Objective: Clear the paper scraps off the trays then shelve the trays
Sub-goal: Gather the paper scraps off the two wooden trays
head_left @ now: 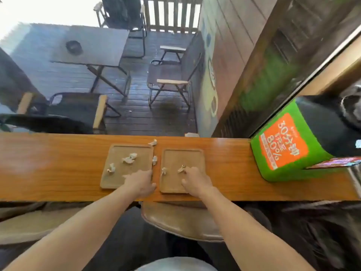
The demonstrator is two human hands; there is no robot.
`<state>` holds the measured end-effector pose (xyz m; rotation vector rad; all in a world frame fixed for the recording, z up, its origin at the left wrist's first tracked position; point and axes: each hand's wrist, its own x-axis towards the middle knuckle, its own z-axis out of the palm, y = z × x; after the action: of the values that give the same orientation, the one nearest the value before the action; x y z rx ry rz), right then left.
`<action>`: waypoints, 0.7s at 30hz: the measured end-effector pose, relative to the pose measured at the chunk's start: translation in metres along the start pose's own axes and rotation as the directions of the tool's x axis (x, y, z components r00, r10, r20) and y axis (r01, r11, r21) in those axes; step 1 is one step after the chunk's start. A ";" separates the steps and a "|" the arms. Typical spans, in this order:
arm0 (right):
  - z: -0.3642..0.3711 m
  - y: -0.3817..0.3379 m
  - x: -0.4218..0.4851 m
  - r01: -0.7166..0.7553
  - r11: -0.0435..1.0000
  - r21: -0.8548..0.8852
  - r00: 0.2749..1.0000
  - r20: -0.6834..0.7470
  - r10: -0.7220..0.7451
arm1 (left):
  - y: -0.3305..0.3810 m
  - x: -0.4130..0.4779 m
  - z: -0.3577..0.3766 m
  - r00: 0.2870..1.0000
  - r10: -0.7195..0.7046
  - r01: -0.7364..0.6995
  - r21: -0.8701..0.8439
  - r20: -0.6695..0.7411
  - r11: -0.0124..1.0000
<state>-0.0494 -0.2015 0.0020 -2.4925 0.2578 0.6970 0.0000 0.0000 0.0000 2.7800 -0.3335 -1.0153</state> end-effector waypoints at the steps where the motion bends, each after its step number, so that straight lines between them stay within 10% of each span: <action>1: -0.002 0.005 0.008 -0.003 1.000 0.010 1.000 -0.012 0.003 | 0.003 0.009 0.002 1.000 -0.001 0.001 0.011 0.020 1.000; 21: 0.048 0.036 0.092 -0.011 0.998 -0.067 0.999 -0.045 0.008 | 0.015 0.096 0.052 0.993 0.025 -0.049 -0.203 -0.119 0.978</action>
<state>-0.0028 -0.2097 -0.0974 -2.5747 0.2673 0.6644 0.0355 -0.0432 -0.0946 2.6213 -0.2485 -0.8243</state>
